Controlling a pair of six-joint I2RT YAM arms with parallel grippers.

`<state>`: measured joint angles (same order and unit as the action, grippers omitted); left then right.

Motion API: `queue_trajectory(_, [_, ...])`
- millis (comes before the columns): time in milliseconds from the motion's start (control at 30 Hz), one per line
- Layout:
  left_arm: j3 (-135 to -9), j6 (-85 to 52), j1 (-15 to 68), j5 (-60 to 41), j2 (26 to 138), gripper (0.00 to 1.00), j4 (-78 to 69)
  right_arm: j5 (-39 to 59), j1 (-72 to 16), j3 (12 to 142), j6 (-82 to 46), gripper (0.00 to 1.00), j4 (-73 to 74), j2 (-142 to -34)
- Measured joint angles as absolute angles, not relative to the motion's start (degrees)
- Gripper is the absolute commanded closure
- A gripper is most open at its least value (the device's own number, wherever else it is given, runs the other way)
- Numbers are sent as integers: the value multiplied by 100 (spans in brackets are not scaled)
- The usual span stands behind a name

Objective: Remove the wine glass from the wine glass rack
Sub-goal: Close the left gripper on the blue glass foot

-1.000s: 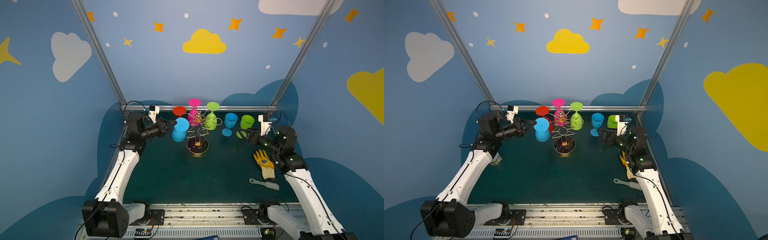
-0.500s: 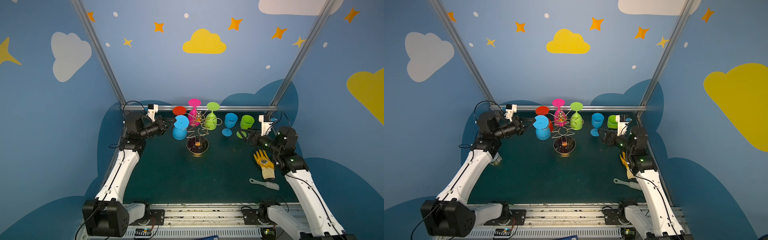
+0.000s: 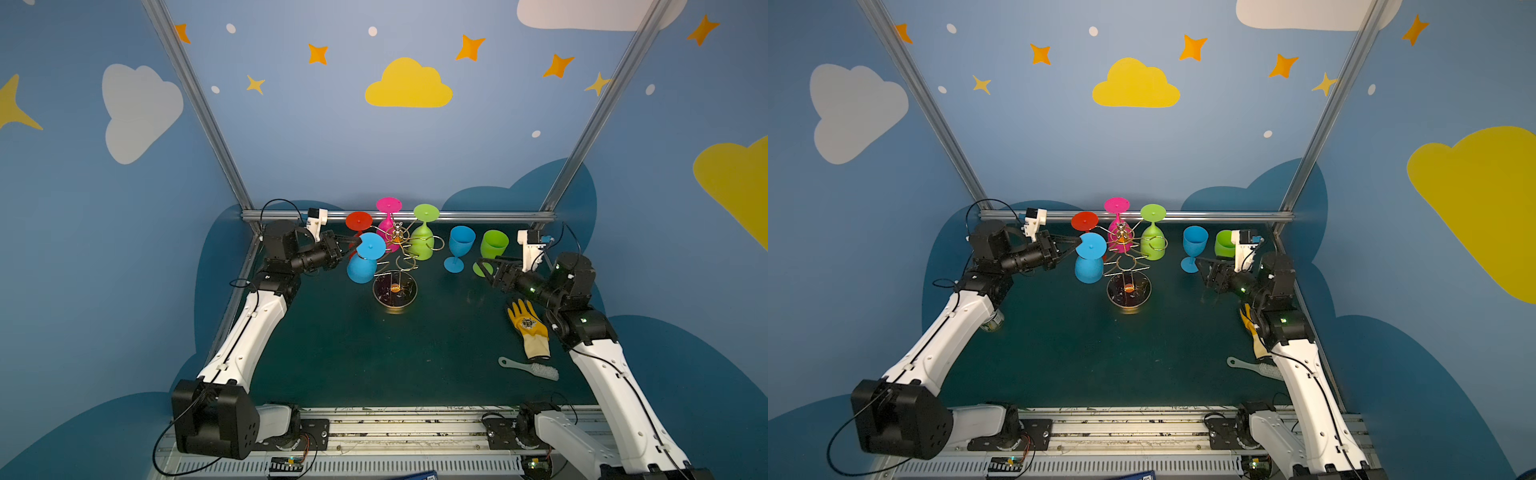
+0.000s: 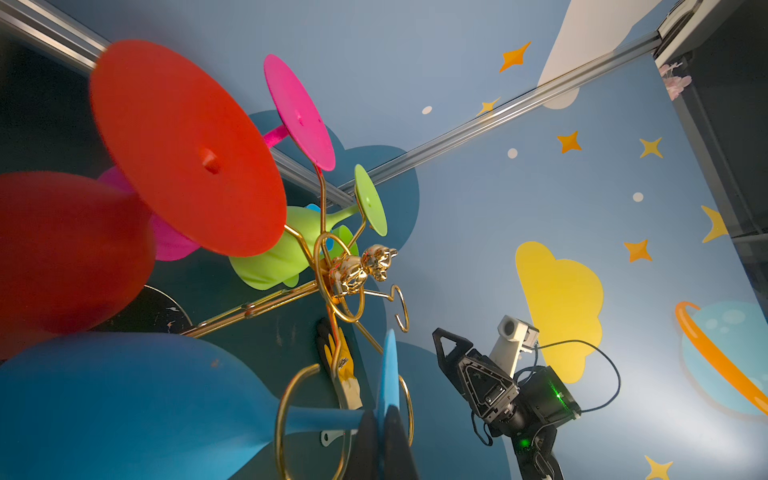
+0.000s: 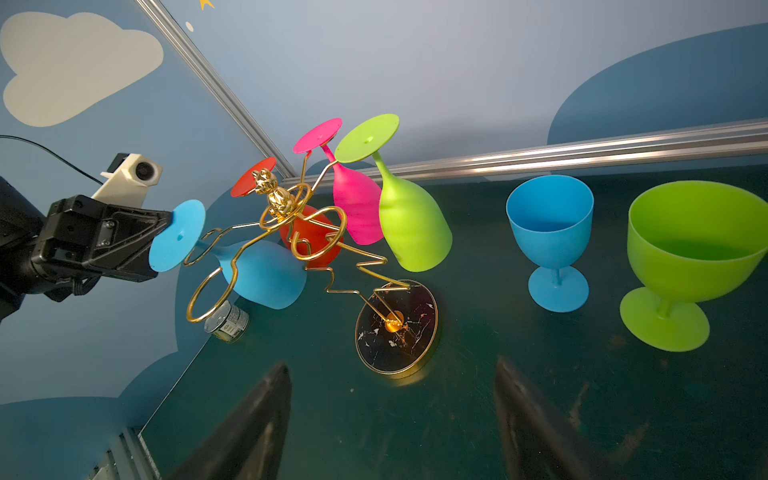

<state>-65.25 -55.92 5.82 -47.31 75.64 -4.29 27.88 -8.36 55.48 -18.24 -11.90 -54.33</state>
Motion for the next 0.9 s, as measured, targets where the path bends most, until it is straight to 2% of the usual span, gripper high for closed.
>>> queue_trajectory(900, [-6910, -5603, 683, -4447, 7994, 96, -567, 2724, -836, 5548, -1804, 24, -1282, -5428])
